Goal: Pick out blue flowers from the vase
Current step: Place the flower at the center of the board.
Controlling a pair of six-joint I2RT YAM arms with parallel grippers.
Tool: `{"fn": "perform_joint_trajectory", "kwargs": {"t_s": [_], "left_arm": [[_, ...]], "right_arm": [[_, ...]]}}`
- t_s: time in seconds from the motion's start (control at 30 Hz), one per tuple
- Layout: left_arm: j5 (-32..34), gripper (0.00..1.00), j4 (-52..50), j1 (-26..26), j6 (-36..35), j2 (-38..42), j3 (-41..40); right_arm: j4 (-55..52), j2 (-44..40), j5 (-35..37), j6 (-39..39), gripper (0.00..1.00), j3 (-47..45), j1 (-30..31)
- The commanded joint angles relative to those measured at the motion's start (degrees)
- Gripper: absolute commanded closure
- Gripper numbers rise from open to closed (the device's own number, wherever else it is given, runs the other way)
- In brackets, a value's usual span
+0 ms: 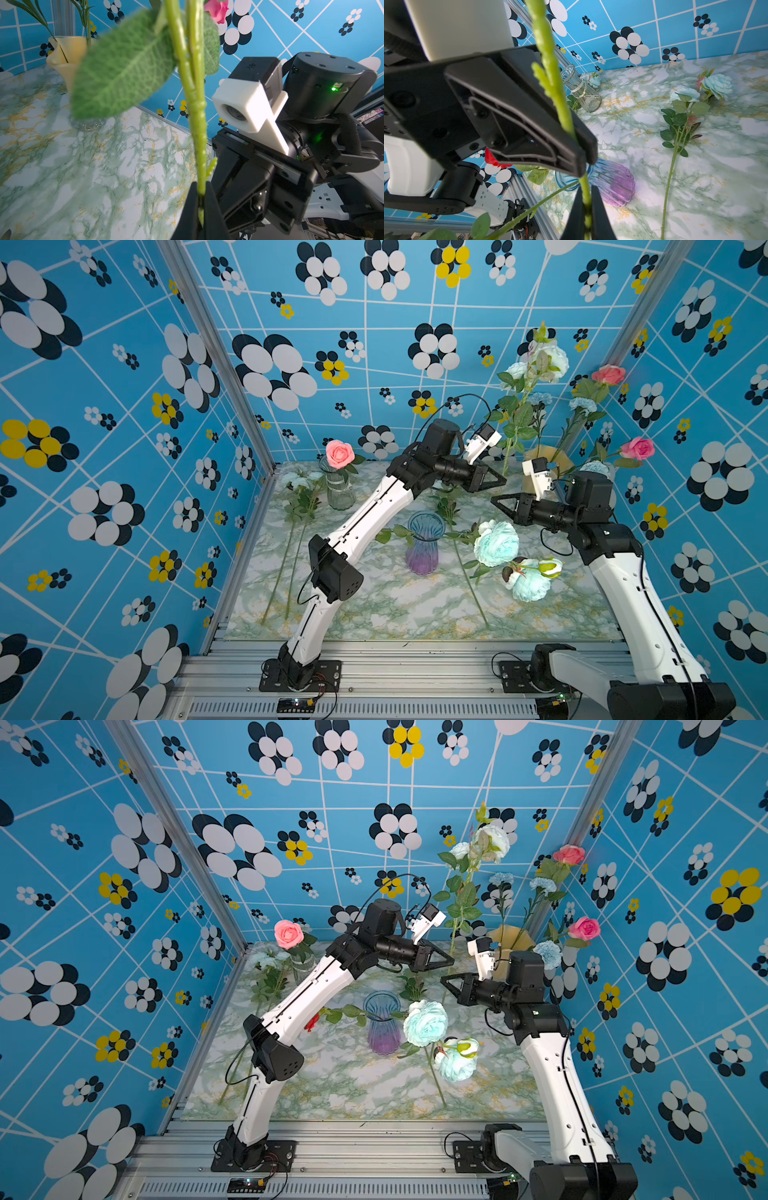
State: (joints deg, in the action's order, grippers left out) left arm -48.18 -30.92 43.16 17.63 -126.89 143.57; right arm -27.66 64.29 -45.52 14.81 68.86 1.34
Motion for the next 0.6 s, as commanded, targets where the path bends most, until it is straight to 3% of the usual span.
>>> {"fn": "perform_joint_trajectory", "kwargs": {"t_s": [0.0, 0.1, 0.23, 0.43, 0.5, 0.57], "left_arm": [[-1.3, 1.00, -1.5, -0.1, -0.6, 0.4, 1.7], [-0.7, 1.00, -2.0, -0.1, -1.2, 0.5, 1.5], [-0.8, 0.90, -1.7, -0.1, -1.2, 0.9, 0.7], [1.3, 0.58, 0.8, 0.2, -2.0, 4.4, -2.9], [3.2, 0.36, 2.6, 0.3, -2.6, 6.8, -5.3], [5.3, 0.24, 2.2, 0.3, -3.7, 8.5, -5.8]], "right_arm": [[-0.7, -0.3, 3.5, 0.5, 1.00, -0.4, -0.7], [-1.3, -0.4, 4.6, 0.4, 1.00, -0.5, -0.6], [-2.4, -0.5, 6.6, 0.0, 1.00, -0.3, -0.6], [-4.3, -0.7, 10.4, -0.9, 1.00, -0.2, -0.6], [-4.9, -0.7, 11.8, -1.3, 1.00, -0.2, -0.6], [-5.6, -0.6, 13.1, -1.5, 1.00, 0.0, -0.6]]}}
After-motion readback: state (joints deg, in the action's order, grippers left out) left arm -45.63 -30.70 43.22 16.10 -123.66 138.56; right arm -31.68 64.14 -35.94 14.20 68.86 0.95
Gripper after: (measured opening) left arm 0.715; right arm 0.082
